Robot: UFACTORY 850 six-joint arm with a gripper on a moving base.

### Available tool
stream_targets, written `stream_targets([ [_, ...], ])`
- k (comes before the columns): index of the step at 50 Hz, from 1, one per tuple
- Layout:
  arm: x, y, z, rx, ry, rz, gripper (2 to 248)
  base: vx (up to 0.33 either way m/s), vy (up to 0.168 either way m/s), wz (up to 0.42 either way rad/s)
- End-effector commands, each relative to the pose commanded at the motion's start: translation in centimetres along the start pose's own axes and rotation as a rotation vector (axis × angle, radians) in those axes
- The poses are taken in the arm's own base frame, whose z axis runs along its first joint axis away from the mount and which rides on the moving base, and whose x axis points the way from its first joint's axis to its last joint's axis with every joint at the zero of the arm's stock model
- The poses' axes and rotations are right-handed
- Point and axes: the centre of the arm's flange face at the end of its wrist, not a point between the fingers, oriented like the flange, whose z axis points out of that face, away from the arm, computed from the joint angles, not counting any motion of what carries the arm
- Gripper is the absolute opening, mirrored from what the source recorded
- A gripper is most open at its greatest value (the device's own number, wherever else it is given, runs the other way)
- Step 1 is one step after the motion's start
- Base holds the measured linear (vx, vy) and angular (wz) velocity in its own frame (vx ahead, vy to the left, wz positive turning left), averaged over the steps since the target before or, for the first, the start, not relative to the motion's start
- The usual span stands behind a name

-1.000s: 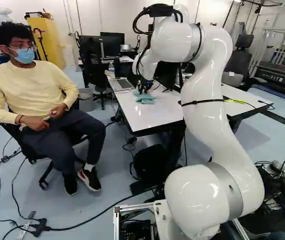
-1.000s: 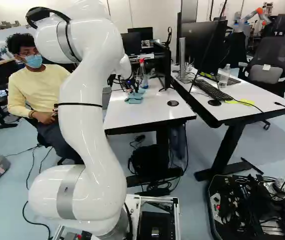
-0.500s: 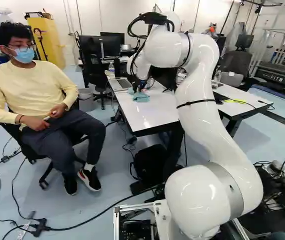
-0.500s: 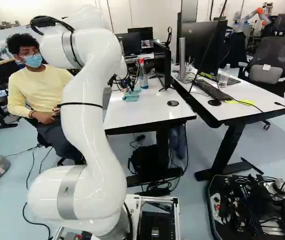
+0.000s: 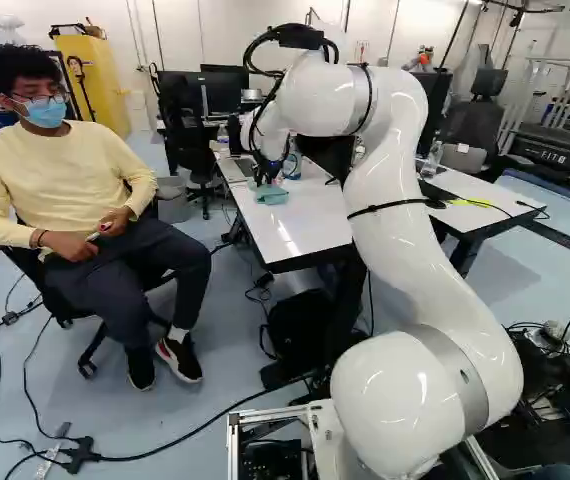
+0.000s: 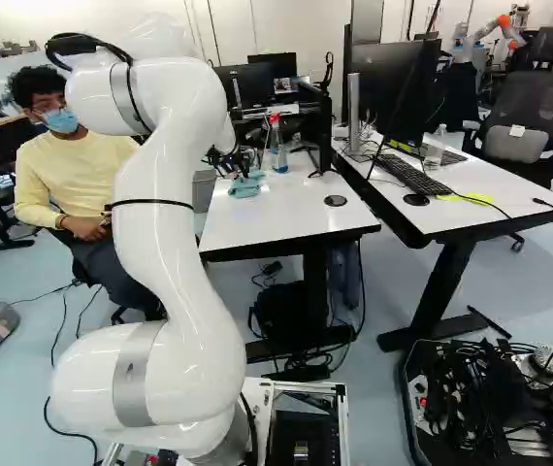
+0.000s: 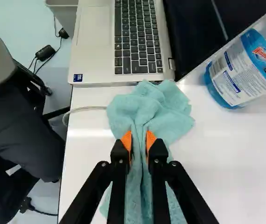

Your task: Clean the table with the green towel

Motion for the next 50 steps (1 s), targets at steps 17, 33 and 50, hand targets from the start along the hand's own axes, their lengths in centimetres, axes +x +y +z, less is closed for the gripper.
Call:
stream_targets([
  [17,-1.5,-2.4,-1.5,0.02,-0.022,-0.027,56,0.0,0.0,0.0],
  [33,-3.5,-2.5,-3.3,0.022,-0.049,-0.029,56,0.0,0.0,0.0],
  [50,-3.3,-2.4,-4.6,0.021,-0.038,-0.028,56,0.0,0.0,0.0],
])
